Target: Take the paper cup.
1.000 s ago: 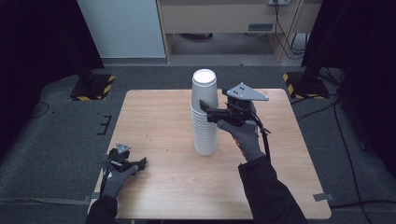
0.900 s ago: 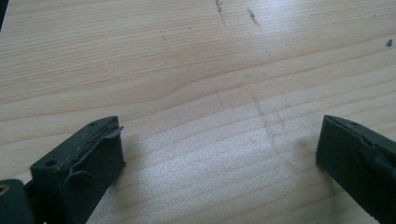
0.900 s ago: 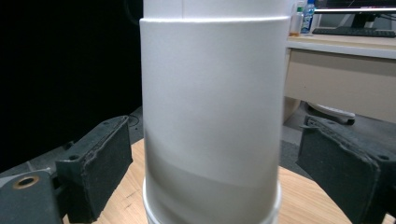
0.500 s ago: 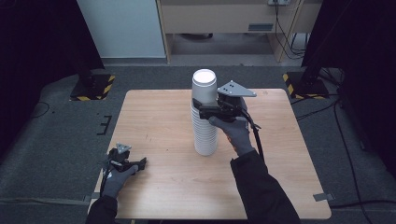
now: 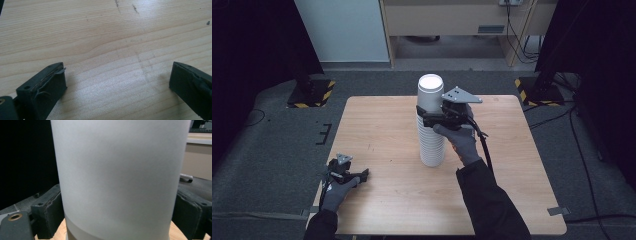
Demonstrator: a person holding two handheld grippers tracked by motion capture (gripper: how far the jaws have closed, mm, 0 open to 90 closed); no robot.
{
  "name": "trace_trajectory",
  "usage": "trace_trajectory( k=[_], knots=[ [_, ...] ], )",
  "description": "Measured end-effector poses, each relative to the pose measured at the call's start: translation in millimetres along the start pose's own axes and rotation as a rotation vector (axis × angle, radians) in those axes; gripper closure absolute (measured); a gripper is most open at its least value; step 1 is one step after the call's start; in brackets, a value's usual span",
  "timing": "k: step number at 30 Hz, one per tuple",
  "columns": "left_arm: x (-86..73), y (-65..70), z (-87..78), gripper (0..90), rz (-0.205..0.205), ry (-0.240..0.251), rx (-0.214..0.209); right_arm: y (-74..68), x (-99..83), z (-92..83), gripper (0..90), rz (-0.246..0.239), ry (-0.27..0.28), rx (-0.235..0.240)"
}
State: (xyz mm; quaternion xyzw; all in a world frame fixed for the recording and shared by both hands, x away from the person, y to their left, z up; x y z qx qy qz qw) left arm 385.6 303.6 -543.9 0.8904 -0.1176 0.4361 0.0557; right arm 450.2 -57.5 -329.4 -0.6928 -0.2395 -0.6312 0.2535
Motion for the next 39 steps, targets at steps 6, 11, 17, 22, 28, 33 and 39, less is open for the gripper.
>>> trace_trajectory(
  k=[6, 11, 17, 22, 28, 33, 39],
  knots=[
    [0.0, 0.0, 0.0, 0.0, 0.000, 0.000, 0.000, 1.1, 0.9, -1.2, 12.3, -0.003, 0.006, 0.005],
    [0.1, -0.1, 0.1, 0.0, 0.001, 0.000, -0.001, 1.4, 4.5, -3.1, 12.6, 0.006, 0.040, 0.016],
    [0.0, -0.1, 0.1, 0.0, 0.000, 0.000, -0.001, 1.6, 5.4, -3.9, 12.7, 0.001, 0.038, 0.012],
    [0.1, -0.1, 0.1, 0.0, 0.001, 0.000, -0.001, 1.6, 9.4, -5.2, 12.9, 0.007, 0.061, 0.012],
    [0.0, -0.1, 0.1, 0.0, 0.001, 0.000, -0.001, 0.8, 18.3, -7.1, 12.9, 0.011, 0.088, 0.011],
    [0.1, -0.1, 0.1, 0.0, 0.001, 0.000, -0.001, 1.1, 25.4, -9.7, 13.0, 0.015, 0.109, 0.010],
    [0.0, -0.1, 0.0, 0.0, 0.001, 0.000, -0.001, 0.9, 29.1, -11.7, 13.3, 0.014, 0.121, 0.015]
  ],
)
Point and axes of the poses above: each handheld gripper's, and its own axes: z roughly forward along the jaws, x roughly out of its top, y roughly to its right, the point moved 1 cm from there along z, roughly forward along the jaws, and after that the axes turned 8 degrees about y, right-handed, at the moved point
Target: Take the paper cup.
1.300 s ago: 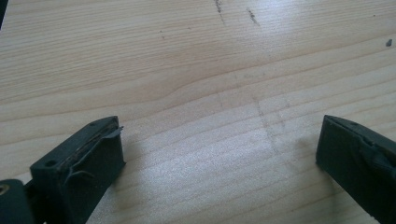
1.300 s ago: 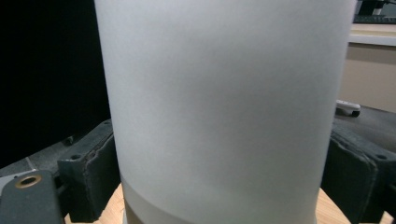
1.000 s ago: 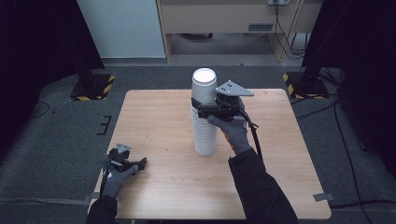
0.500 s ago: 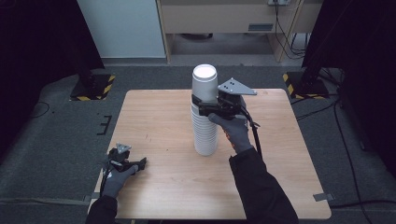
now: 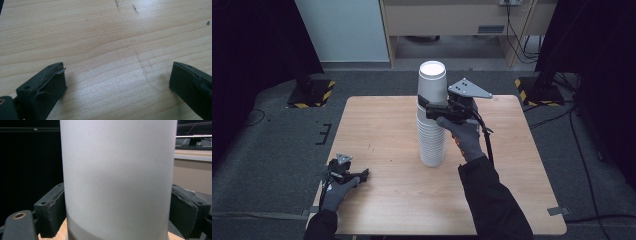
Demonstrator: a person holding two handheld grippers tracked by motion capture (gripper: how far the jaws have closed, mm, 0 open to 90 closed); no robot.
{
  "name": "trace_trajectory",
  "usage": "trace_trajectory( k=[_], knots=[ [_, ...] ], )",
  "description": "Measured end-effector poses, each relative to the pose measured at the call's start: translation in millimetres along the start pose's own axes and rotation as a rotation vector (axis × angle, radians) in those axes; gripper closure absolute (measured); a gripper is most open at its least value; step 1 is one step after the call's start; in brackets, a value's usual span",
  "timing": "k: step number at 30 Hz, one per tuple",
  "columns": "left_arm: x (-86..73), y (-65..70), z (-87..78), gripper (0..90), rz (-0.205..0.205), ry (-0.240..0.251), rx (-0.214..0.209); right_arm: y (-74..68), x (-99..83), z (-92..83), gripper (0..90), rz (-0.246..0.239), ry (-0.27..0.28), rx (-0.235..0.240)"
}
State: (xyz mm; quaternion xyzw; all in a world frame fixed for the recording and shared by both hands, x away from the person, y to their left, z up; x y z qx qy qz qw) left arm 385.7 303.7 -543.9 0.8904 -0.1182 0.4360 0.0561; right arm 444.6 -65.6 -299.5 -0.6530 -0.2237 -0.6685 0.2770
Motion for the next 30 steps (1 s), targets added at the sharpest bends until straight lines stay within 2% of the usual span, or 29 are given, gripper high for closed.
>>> trace_trajectory(
  k=[9, 14, 18, 30],
  knots=[
    [0.0, 0.0, 0.0, 0.0, 0.000, 0.000, 0.000, 0.5, 2.2, -0.6, 13.4, 0.014, 0.015, 0.008],
    [0.0, 0.0, 0.0, 0.0, 0.000, 0.000, 0.000, 0.8, 7.2, 0.2, 13.4, 0.036, 0.045, 0.014],
    [0.0, 0.0, 0.0, 0.0, 0.000, 0.000, 0.000, 1.5, 11.3, -0.4, 13.4, 0.036, 0.063, 0.010],
    [0.0, 0.0, 0.0, 0.0, 0.000, 0.000, 0.000, 1.4, 20.1, -3.1, 13.5, 0.056, 0.083, 0.026]
  ],
)
Point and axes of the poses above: each handheld gripper's, and its own axes: z roughly forward along the jaws, x roughly out of its top, y roughly to its right, the point moved 1 cm from there along z, roughly forward along the jaws, and after that the axes turned 8 degrees about y, right-handed, at the moved point
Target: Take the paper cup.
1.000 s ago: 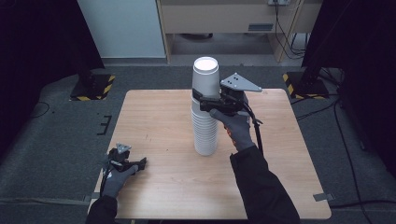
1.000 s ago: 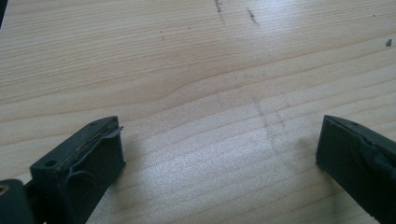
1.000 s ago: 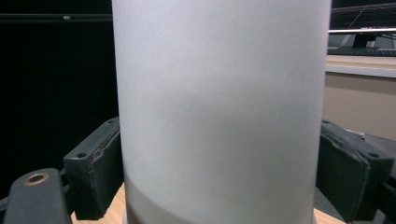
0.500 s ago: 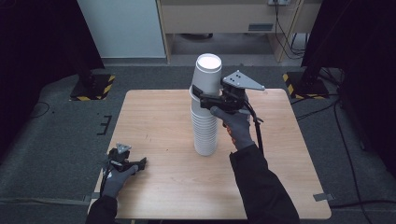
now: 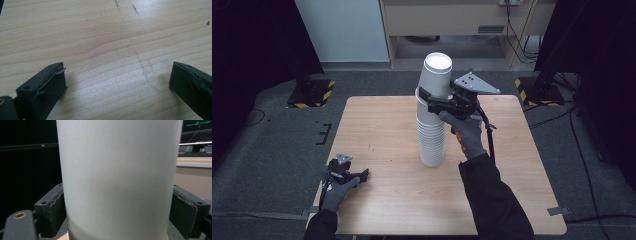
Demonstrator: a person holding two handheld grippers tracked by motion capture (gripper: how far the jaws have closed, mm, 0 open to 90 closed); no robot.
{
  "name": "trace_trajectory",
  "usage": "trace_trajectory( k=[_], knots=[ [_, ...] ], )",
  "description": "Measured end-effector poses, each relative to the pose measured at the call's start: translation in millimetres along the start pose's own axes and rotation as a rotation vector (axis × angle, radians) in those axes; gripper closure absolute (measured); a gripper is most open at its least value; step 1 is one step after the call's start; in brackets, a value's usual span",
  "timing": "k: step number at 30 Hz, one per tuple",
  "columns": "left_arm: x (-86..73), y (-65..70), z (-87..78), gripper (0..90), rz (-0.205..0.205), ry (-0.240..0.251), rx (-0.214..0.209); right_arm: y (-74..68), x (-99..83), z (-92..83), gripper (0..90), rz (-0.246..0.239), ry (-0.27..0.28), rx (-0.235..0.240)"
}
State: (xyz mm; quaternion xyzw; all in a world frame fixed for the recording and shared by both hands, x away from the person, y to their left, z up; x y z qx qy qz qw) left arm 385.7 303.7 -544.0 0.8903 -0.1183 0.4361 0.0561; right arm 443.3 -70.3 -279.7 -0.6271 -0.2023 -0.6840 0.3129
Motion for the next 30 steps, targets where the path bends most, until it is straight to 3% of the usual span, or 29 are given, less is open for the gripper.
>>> trace_trajectory(
  k=[14, 23, 30],
  knots=[
    [0.0, 0.0, 0.0, 0.0, 0.000, 0.000, 0.000, 0.3, 10.8, 0.9, 13.4, 0.022, 0.033, 0.002],
    [0.0, 0.0, 0.0, 0.0, 0.000, 0.000, 0.000, 4.6, 26.3, -15.4, 13.3, 0.027, 0.071, -0.011],
    [0.0, 0.0, 0.0, 0.0, 0.000, 0.000, 0.000, 11.9, 35.5, -37.9, 13.3, 0.023, 0.094, -0.044]
  ],
)
Point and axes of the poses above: each handheld gripper's, and its own axes: z roughly forward along the jaws, x roughly out of its top, y roughly to its right, the point moved 1 cm from there along z, roughly forward along the jaws, and after that the axes turned 8 degrees about y, right-handed, at the moved point
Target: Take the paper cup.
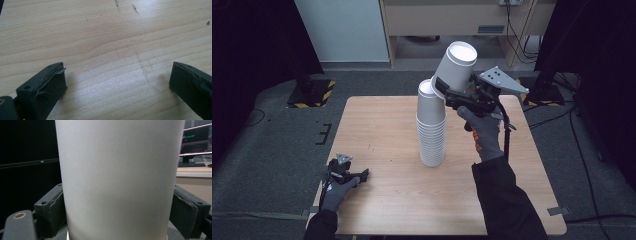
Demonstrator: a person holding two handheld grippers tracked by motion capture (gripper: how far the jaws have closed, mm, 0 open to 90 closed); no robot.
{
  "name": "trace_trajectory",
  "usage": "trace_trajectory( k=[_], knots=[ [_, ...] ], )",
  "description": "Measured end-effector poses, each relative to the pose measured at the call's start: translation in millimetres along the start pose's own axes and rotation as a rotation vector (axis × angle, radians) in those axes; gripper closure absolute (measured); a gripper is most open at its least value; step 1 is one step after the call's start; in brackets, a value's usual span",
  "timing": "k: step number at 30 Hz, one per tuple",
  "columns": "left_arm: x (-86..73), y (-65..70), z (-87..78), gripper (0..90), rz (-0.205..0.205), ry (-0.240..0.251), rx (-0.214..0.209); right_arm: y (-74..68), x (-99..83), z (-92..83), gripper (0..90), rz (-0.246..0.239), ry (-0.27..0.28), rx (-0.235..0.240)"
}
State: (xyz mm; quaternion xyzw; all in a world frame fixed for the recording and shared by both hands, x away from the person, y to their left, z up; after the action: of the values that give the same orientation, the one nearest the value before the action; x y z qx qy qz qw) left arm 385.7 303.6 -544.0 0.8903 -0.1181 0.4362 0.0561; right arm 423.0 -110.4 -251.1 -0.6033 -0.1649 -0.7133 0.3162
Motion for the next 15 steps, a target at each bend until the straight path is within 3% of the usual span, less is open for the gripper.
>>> trace_trajectory(
  k=[15],
  knots=[
    [-0.1, -0.1, -0.1, 0.0, 0.000, 0.001, -0.001, 17.2, -6.7, -42.5, 13.3, 0.011, -0.009, -0.051]
  ],
)
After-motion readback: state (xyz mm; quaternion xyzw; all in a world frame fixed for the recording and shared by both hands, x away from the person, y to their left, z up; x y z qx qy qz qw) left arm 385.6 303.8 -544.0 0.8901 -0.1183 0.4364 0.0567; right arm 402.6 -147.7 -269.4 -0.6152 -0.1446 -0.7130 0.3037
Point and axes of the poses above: each handheld gripper's, and its own axes: z roughly forward along the jaws, x roughly out of its top, y roughly to its right, the point moved 1 cm from there along z, roughly forward along the jaws, and after that the axes turned 8 degrees about y, right-handed, at the moved point
